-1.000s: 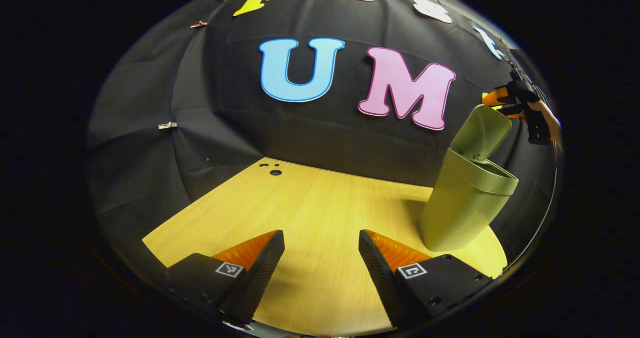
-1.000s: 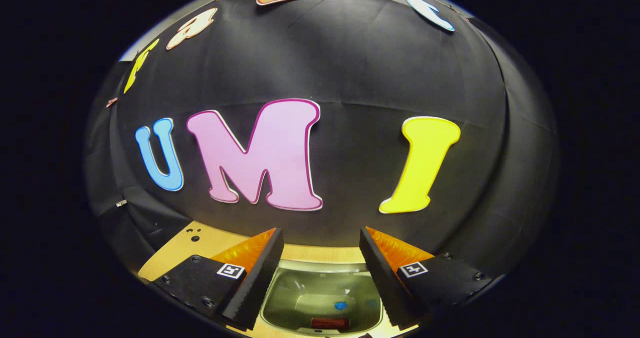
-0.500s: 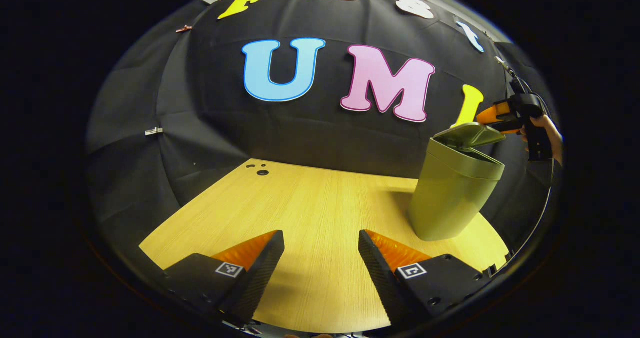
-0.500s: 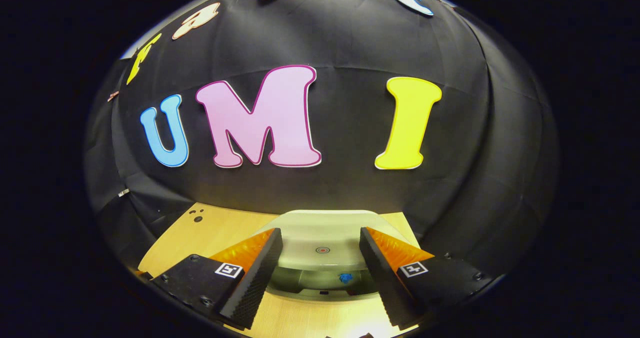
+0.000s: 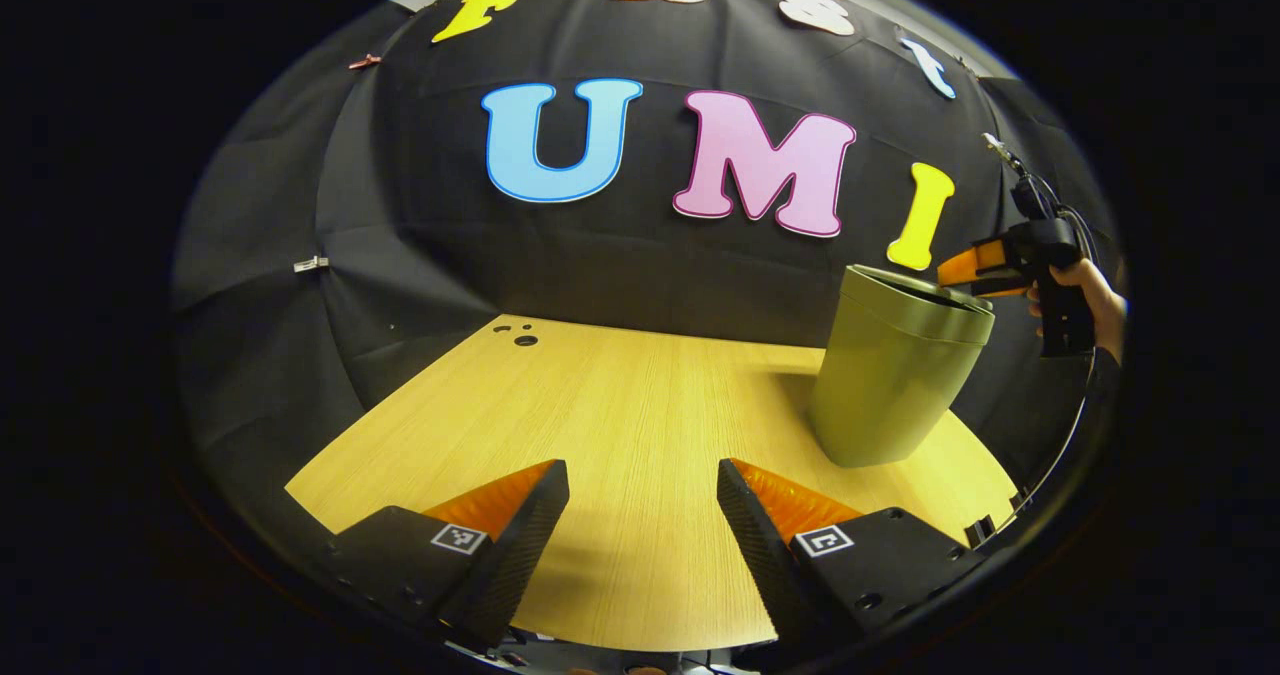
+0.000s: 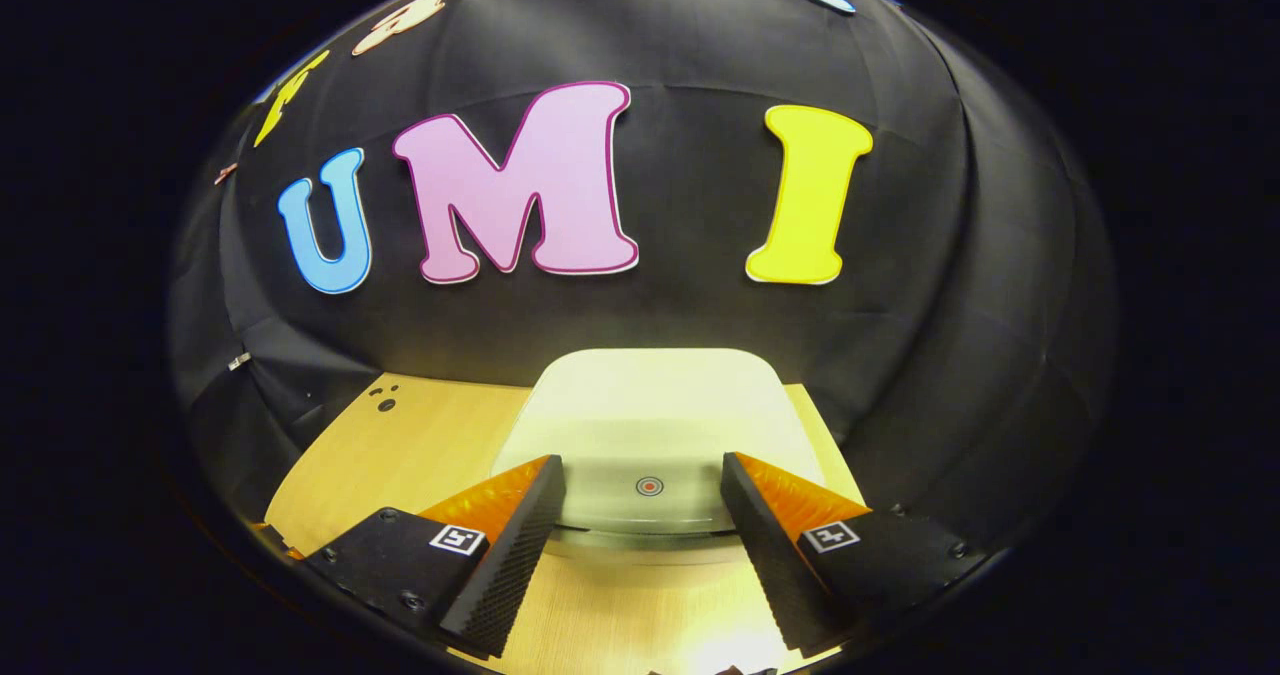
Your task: Press the lid of the desktop garbage bin to open it, pick up the crumpled paper on the desktop and throw it into the bin, then pick up the pop can on the desktop and drop it into the bin, and finally close the garbage bin lid.
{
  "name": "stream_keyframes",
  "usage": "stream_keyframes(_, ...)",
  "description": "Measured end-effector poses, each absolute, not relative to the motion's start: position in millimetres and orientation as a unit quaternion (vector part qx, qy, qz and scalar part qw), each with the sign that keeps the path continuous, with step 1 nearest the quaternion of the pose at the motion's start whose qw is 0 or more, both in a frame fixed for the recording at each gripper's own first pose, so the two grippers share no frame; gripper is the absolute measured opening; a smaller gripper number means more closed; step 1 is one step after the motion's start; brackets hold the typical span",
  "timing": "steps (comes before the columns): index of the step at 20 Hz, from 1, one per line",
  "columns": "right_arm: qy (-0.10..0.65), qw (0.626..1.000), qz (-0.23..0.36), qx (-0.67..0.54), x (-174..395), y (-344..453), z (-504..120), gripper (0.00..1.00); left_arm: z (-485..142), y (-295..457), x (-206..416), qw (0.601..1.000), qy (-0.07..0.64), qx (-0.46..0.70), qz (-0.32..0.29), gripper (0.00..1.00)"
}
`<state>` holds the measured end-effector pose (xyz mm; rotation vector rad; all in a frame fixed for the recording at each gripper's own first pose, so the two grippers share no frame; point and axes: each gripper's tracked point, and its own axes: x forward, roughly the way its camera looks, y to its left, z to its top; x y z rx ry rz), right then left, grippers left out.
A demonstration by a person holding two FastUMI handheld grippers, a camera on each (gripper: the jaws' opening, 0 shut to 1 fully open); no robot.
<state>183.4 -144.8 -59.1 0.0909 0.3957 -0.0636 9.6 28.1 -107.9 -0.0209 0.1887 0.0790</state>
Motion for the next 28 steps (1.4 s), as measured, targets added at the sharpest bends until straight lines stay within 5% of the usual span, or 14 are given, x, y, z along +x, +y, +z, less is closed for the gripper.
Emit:
stream_keyframes(17, 0.170, 0.984, -0.046, 0.040, 180, -146, -58, 0.99, -111, 26, 2, 0.995, 0.080, -0.039, 0.048, 0.96)
stream_keyframes(28, 0.028, 0.997, -0.064, 0.024, 100, -128, 21, 0.98, -55, 17, 10, 0.999, 0.044, -0.022, 0.007, 0.96)
